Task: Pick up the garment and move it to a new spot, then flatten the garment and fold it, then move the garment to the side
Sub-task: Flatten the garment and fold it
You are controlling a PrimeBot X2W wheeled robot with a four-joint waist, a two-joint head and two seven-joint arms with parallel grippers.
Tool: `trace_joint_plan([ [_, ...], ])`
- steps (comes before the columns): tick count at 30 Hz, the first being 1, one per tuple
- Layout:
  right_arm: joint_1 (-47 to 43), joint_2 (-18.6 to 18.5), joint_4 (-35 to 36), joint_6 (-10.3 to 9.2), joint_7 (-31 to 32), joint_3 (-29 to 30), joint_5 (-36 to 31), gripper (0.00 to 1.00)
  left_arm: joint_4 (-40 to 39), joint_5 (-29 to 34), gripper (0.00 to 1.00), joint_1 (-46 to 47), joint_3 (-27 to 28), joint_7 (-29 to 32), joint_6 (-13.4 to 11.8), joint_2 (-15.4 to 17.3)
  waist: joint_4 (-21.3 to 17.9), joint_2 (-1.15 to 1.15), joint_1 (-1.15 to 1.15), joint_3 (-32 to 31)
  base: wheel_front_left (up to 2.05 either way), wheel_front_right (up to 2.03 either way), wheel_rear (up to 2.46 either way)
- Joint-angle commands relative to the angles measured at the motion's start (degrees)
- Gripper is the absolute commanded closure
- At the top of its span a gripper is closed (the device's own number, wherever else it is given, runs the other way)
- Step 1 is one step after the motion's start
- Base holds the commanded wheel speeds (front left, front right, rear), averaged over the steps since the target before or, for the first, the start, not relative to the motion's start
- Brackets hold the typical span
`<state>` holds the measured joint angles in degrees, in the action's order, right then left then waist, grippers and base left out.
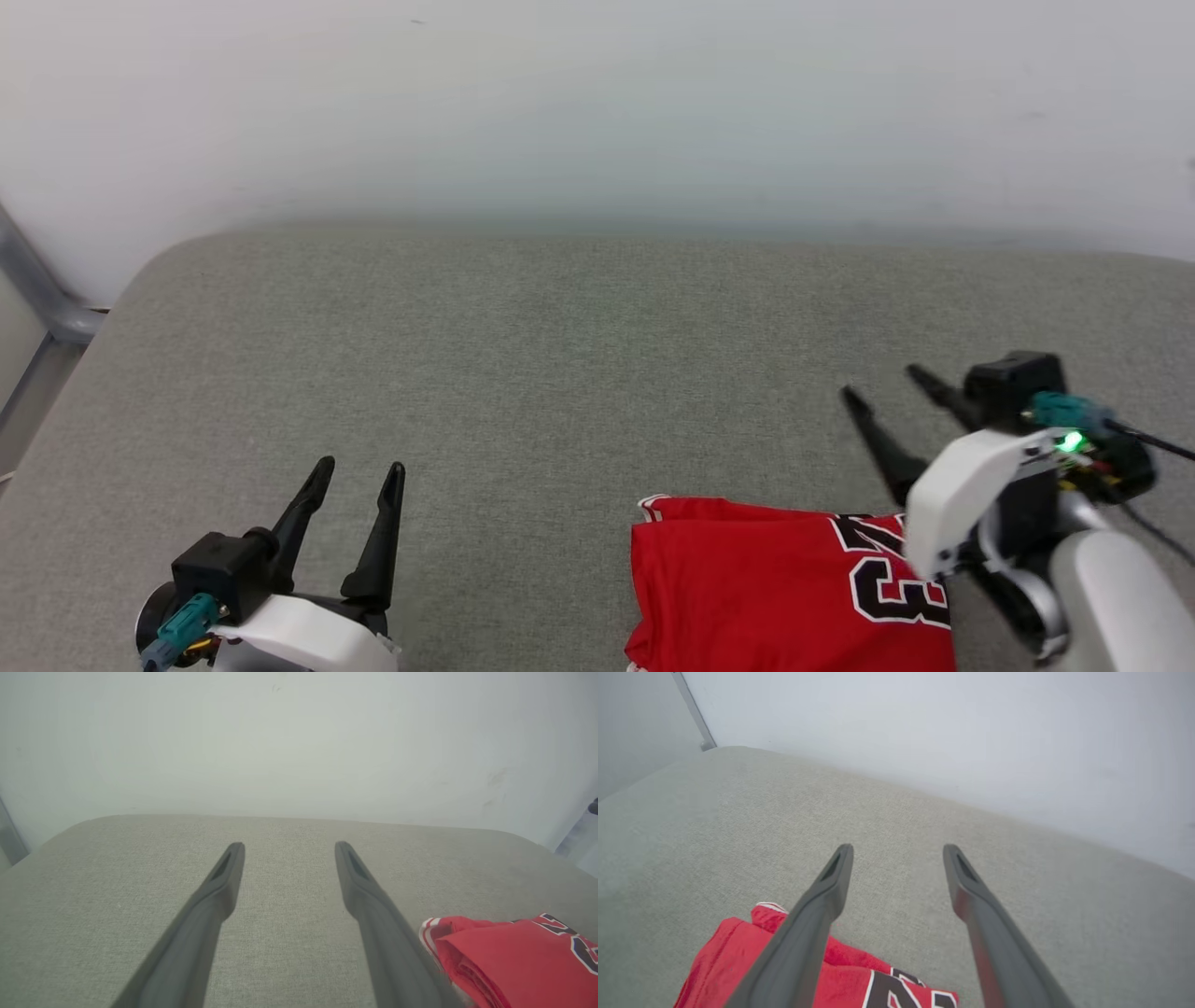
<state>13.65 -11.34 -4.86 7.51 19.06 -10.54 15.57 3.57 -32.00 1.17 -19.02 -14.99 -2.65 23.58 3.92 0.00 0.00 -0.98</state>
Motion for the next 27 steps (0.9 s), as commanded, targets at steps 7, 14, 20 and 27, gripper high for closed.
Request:
trace_joint_plan([
  [7, -1.6, -5.2, 1.7, -0.05, -9.4, 5.4, -4.6, 0.0, -1.3, 1.4, 0.0, -0.9, 2.4, -0.3, 1.1, -2.1, -1.5, 0.0, 0.0, 0.0, 0.0, 0.0, 0.0],
  [14, -7.4, -3.6, 4.5, -0.05, -15.4, 11.8, -3.9, 0.0, -2.5, 2.9, 0.0, -2.3, 5.3, -0.3, 2.8, -4.9, -2.7, 0.0, 0.0, -0.1, 0.0, 0.0, 0.0],
  [20, -12.9, 0.2, 8.3, -0.05, -19.4, 15.0, -3.8, 0.0, -3.6, 5.1, 0.0, -3.6, 7.8, -0.3, 4.7, -7.6, -3.3, 0.0, 0.0, 0.1, 0.0, 0.0, 0.0],
  [27, -17.0, 4.7, 9.8, -0.05, -22.9, 17.1, -4.5, 0.0, -4.1, 7.6, 0.0, -4.8, 10.4, -0.3, 6.9, -10.7, -3.1, 0.0, 0.0, 0.1, 0.0, 0.0, 0.0],
])
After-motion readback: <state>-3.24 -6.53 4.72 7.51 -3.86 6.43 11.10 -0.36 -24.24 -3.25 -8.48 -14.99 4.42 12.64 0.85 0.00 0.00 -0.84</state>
